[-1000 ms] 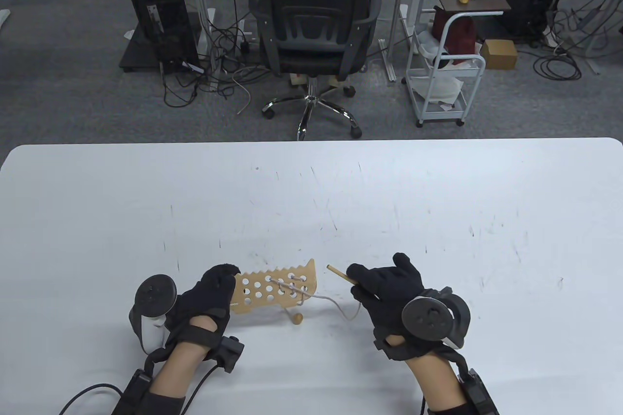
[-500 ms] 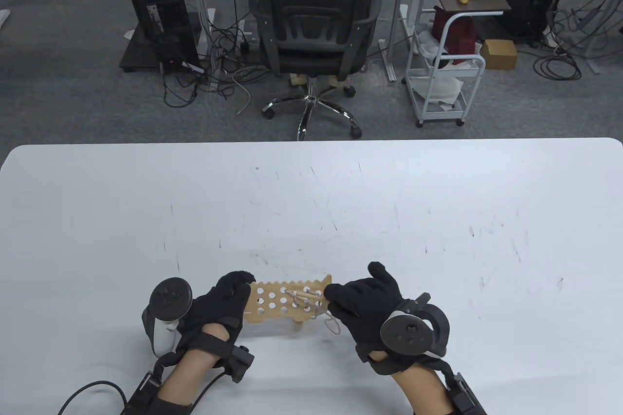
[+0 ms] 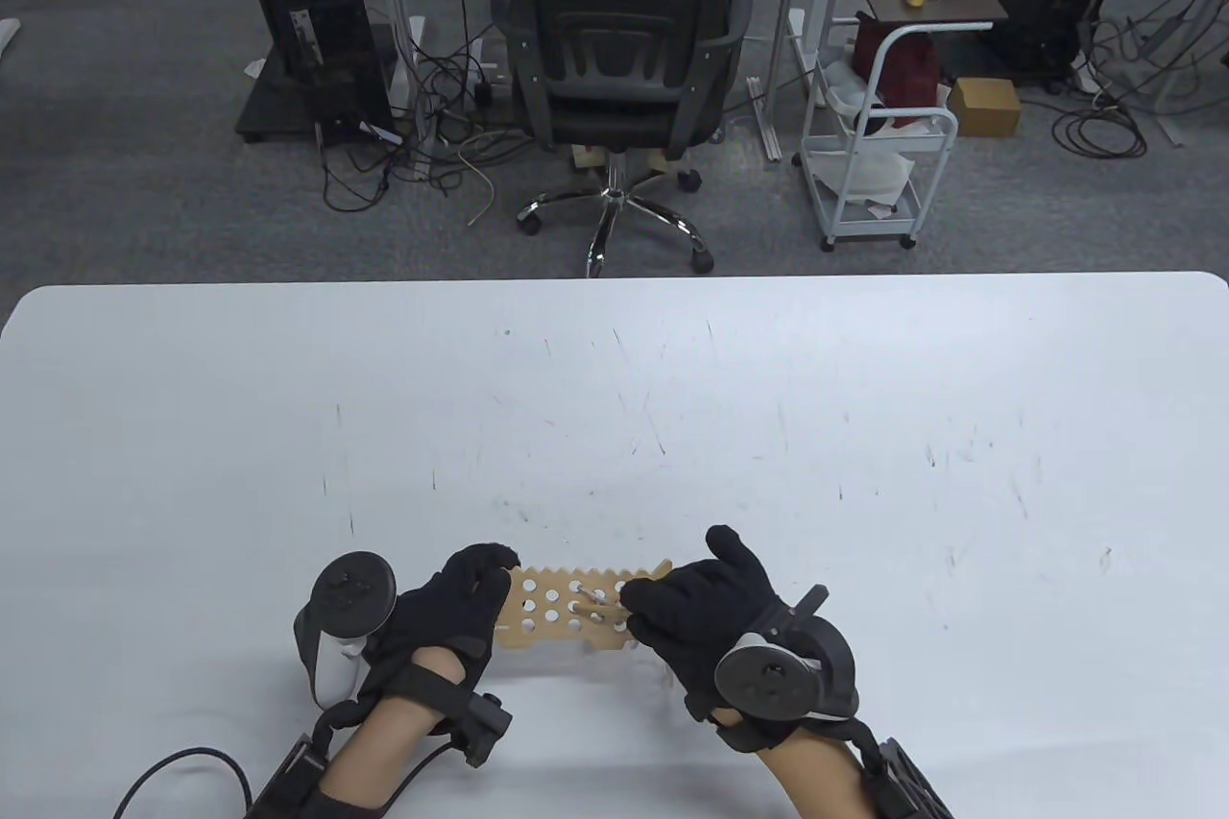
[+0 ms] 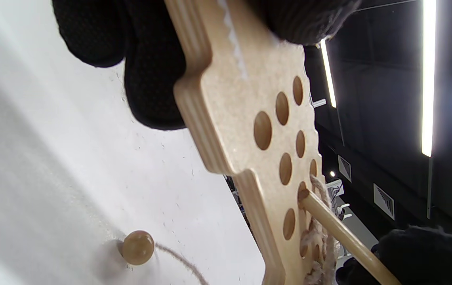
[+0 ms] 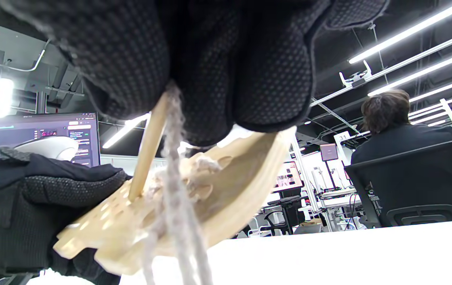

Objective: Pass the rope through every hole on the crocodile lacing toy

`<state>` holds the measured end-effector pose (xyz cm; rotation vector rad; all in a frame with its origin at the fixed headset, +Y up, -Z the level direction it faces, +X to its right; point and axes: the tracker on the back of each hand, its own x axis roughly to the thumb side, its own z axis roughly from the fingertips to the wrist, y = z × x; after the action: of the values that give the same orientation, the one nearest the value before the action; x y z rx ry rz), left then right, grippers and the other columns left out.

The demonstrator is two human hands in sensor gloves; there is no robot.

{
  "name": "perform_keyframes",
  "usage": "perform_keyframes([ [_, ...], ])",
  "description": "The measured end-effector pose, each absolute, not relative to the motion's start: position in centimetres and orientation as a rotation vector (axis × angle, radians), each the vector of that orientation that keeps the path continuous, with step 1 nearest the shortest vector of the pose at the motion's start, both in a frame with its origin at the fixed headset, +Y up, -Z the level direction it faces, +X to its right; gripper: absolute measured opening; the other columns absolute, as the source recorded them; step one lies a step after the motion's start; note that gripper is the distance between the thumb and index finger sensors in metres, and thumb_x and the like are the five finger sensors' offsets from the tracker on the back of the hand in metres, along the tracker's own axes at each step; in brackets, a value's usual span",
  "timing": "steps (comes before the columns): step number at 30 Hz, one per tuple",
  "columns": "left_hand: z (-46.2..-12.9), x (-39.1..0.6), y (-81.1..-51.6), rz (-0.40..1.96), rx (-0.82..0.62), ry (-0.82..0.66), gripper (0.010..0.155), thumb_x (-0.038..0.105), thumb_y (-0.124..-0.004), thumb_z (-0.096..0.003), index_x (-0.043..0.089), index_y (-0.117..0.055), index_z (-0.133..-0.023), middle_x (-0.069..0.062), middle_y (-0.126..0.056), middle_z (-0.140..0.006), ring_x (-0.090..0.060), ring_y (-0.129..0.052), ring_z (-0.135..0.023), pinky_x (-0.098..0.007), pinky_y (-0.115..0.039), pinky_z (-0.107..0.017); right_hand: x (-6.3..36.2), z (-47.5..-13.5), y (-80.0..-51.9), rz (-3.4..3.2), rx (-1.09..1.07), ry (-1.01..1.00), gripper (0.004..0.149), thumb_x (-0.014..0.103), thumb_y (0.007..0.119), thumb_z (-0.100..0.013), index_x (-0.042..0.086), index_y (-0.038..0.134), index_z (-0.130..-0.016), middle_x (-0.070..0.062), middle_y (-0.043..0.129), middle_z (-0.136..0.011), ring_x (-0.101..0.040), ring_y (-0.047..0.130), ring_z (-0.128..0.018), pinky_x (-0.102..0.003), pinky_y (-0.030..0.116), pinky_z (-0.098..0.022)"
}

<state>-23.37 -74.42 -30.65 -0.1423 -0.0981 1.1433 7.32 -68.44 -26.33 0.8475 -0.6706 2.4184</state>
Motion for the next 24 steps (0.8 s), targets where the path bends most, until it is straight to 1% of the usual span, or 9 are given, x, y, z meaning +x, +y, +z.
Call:
perform_keyframes([
  [6, -30.6, -23.2, -74.4, 1.129, -0.135, -0.103, 0.052, 0.043, -0.072, -0.0429, 0.024, -0.074, -0.091, -0.001, -0.093, -0.072, -0.021, -0.103, -0.052, -0.049, -0.076, -0.061, 6.9, -26.0, -68.3, 2.421, 0.852, -0.716, 0.036, 0.035, 0.095, -0.039, 0.021, 0.095, -0.072, -0.002, 0.105, -0.059, -0.029, 0.1, -0.056, -0.059, 0.058, -0.064],
  [9, -30.6, -23.1, -74.3, 1.106, -0.117, -0.11, 0.052, 0.043, -0.072, -0.0429, 0.024, -0.073, -0.091, -0.001, -0.093, -0.072, -0.021, -0.103, -0.052, -0.049, -0.076, -0.061, 6.7, -25.9, -68.2, 2.406, 0.849, -0.728, 0.036, 0.036, 0.095, -0.039, 0.022, 0.095, -0.072, -0.001, 0.106, -0.058, -0.028, 0.1, -0.055, -0.055, 0.064, -0.059],
  [16, -30.5, -22.9, -74.2, 1.112, -0.106, -0.116, 0.052, 0.043, -0.072, -0.0429, 0.024, -0.073, -0.091, -0.001, -0.092, -0.072, -0.022, -0.103, -0.052, -0.049, -0.076, -0.062, 6.2, -25.6, -68.2, 2.381, 0.859, -0.737, 0.036, 0.037, 0.096, -0.038, 0.023, 0.095, -0.071, -0.002, 0.105, -0.057, -0.028, 0.099, -0.05, -0.055, 0.066, -0.055],
  [20, -30.5, -22.7, -74.2, 1.125, -0.108, -0.139, 0.052, 0.043, -0.072, -0.0429, 0.024, -0.073, -0.092, -0.001, -0.092, -0.073, -0.022, -0.102, -0.053, -0.049, -0.075, -0.062, 6.0, -25.6, -68.2, 2.364, 0.851, -0.725, 0.036, 0.038, 0.097, -0.036, 0.023, 0.096, -0.069, -0.001, 0.105, -0.054, -0.028, 0.098, -0.049, -0.055, 0.065, -0.056],
  [24, -30.3, -22.3, -74.1, 1.137, -0.113, -0.168, 0.052, 0.043, -0.072, -0.0428, 0.024, -0.073, -0.092, -0.001, -0.092, -0.073, -0.022, -0.103, -0.053, -0.049, -0.075, -0.062, 5.8, -25.6, -68.3, 2.357, 0.831, -0.708, 0.037, 0.037, 0.099, -0.035, 0.023, 0.094, -0.069, -0.001, 0.102, -0.053, -0.028, 0.096, -0.05, -0.058, 0.061, -0.059],
])
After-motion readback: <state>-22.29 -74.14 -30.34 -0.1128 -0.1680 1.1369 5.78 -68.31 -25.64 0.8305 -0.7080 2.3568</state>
